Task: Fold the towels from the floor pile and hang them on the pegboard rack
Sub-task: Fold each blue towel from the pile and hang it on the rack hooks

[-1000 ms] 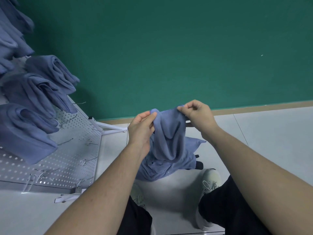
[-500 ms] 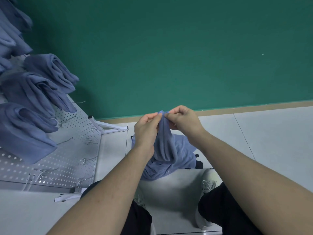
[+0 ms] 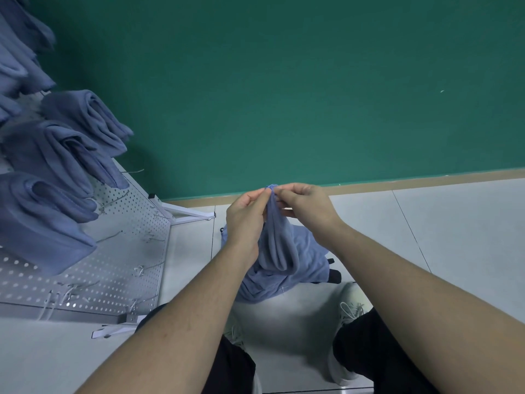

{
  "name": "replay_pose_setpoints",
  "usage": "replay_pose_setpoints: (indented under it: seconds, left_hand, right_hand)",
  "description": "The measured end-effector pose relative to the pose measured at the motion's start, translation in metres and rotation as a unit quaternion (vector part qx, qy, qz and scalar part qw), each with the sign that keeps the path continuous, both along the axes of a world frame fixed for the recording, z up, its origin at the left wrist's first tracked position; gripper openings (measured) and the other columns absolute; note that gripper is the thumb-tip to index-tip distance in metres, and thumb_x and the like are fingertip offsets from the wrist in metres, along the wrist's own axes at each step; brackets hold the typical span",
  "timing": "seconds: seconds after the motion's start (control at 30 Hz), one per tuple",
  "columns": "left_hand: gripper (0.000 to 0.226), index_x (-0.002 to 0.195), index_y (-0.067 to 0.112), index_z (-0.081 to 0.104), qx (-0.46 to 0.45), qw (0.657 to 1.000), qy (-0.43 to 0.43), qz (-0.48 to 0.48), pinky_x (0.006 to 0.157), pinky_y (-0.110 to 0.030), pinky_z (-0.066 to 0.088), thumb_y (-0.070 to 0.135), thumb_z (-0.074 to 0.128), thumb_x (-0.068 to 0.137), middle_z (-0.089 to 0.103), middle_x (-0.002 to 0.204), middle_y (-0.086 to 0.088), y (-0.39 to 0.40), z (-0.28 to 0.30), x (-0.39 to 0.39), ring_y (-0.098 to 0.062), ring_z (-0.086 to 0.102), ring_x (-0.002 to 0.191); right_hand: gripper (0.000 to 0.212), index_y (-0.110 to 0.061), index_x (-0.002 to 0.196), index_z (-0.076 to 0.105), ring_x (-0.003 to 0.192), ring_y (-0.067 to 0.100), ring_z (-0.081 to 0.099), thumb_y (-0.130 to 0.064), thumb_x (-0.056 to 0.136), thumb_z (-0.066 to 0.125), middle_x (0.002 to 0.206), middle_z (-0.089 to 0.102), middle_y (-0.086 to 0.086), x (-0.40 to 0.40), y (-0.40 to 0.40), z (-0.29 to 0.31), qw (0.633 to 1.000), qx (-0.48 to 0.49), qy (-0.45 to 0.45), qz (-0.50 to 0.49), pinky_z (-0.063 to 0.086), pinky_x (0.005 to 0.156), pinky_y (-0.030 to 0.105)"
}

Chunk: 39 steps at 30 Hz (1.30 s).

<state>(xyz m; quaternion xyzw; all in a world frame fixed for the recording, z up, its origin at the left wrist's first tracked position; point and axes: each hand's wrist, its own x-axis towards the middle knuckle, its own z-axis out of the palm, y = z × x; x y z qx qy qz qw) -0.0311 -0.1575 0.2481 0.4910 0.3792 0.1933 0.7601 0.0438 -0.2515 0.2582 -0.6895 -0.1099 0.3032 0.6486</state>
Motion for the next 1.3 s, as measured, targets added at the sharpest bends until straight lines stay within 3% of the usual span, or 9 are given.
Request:
replay_pose_setpoints:
  seconds: [0.3, 0.43, 0.53, 0.63, 0.7, 0.83, 1.03, 1.17, 1.3]
  left_hand:
    - [0.005, 0.095, 0.012, 0.07, 0.031, 0.999, -0.031, -0.003, 0.083, -0.03, 0.055, 0.017, 0.07, 0.093, 0.077, 0.091, -0.006, 0.01, -0.002, 0.0, -0.016, 0.072, 0.086]
    - [0.01, 0.091, 0.013, 0.07, 0.049, 0.999, -0.004, -0.011, 0.093, -0.042, 0.055, 0.02, 0.066, 0.096, 0.075, 0.093, -0.011, 0.016, -0.006, 0.001, -0.02, 0.069, 0.086]
    - [0.009, 0.094, 0.016, 0.068, 0.107, 0.994, 0.009, -0.03, 0.088, -0.037, 0.056, 0.023, 0.064, 0.097, 0.076, 0.087, 0.001, 0.015, -0.007, 0.003, -0.01, 0.068, 0.081]
    - [0.01, 0.09, 0.023, 0.064, 0.177, 0.983, 0.017, -0.053, 0.07, -0.021, 0.049, 0.025, 0.06, 0.099, 0.066, 0.066, 0.02, 0.012, -0.005, 0.006, 0.003, 0.057, 0.064]
    - [0.012, 0.089, 0.025, 0.061, 0.206, 0.976, 0.019, -0.068, 0.061, -0.016, 0.043, 0.026, 0.059, 0.1, 0.061, 0.06, 0.023, 0.011, -0.004, 0.005, 0.005, 0.051, 0.057]
    - [0.015, 0.088, 0.024, 0.056, 0.246, 0.966, 0.024, -0.076, 0.056, -0.017, 0.038, 0.03, 0.057, 0.101, 0.055, 0.062, 0.017, 0.013, -0.002, 0.003, 0.005, 0.045, 0.053]
    - [0.018, 0.086, 0.023, 0.052, 0.29, 0.952, 0.03, -0.096, 0.057, -0.017, 0.038, 0.028, 0.054, 0.103, 0.052, 0.068, 0.01, 0.017, 0.004, 0.001, 0.004, 0.044, 0.053]
    - [0.017, 0.088, 0.024, 0.052, 0.278, 0.956, 0.032, -0.092, 0.065, -0.029, 0.042, 0.033, 0.053, 0.102, 0.053, 0.072, 0.003, 0.023, 0.005, -0.001, -0.009, 0.047, 0.065]
    - [0.017, 0.089, 0.025, 0.05, 0.286, 0.953, 0.034, -0.095, 0.067, -0.037, 0.041, 0.036, 0.051, 0.102, 0.05, 0.073, -0.001, 0.025, 0.006, -0.002, -0.014, 0.045, 0.067]
  right_hand:
    - [0.038, -0.015, 0.127, 0.068, 0.114, 0.018, 0.067, 0.001, 0.096, 0.052, 0.125, 0.068, 0.005, -0.005, -0.003, 0.009, 0.991, 0.024, 0.027, 0.129, 0.056, 0.097, 0.031]
    - [0.031, -0.011, 0.119, 0.07, 0.09, 0.015, 0.068, 0.001, 0.098, 0.05, 0.105, 0.073, 0.005, 0.0, -0.003, 0.006, 0.992, 0.012, 0.025, 0.124, 0.057, 0.084, 0.026]
    - [0.024, -0.023, 0.1, 0.068, 0.073, 0.013, 0.055, -0.002, 0.095, 0.057, 0.087, 0.061, 0.0, 0.011, -0.003, -0.002, 0.989, -0.056, -0.124, 0.064, 0.052, 0.076, 0.028]
    - [0.027, -0.027, 0.105, 0.06, 0.087, -0.001, 0.052, -0.006, 0.09, 0.069, 0.104, 0.054, -0.004, 0.019, -0.006, -0.003, 0.963, -0.074, -0.249, 0.068, 0.039, 0.082, 0.007]
    - [0.028, -0.024, 0.107, 0.057, 0.095, -0.009, 0.053, -0.009, 0.088, 0.073, 0.109, 0.057, -0.005, 0.022, -0.008, -0.003, 0.963, -0.055, -0.247, 0.09, 0.037, 0.086, 0.005]
    - [0.033, -0.026, 0.1, 0.053, 0.082, 0.01, 0.054, -0.018, 0.084, 0.08, 0.093, 0.058, -0.003, 0.024, -0.013, -0.006, 0.974, -0.039, -0.199, 0.106, 0.047, 0.085, 0.024]
    - [0.044, -0.027, 0.094, 0.045, 0.069, 0.013, 0.05, -0.03, 0.077, 0.086, 0.083, 0.058, -0.004, 0.03, -0.019, -0.001, 0.962, -0.093, -0.228, 0.115, 0.048, 0.075, 0.037]
    - [0.046, -0.024, 0.096, 0.044, 0.076, 0.024, 0.054, -0.024, 0.078, 0.086, 0.103, 0.06, 0.0, 0.03, -0.022, -0.001, 0.962, -0.083, -0.236, 0.111, 0.05, 0.076, 0.033]
    - [0.026, -0.026, 0.086, 0.056, 0.069, 0.012, 0.053, -0.014, 0.084, 0.08, 0.091, 0.057, -0.004, 0.031, -0.022, -0.008, 0.949, -0.094, -0.258, 0.156, 0.047, 0.069, 0.021]
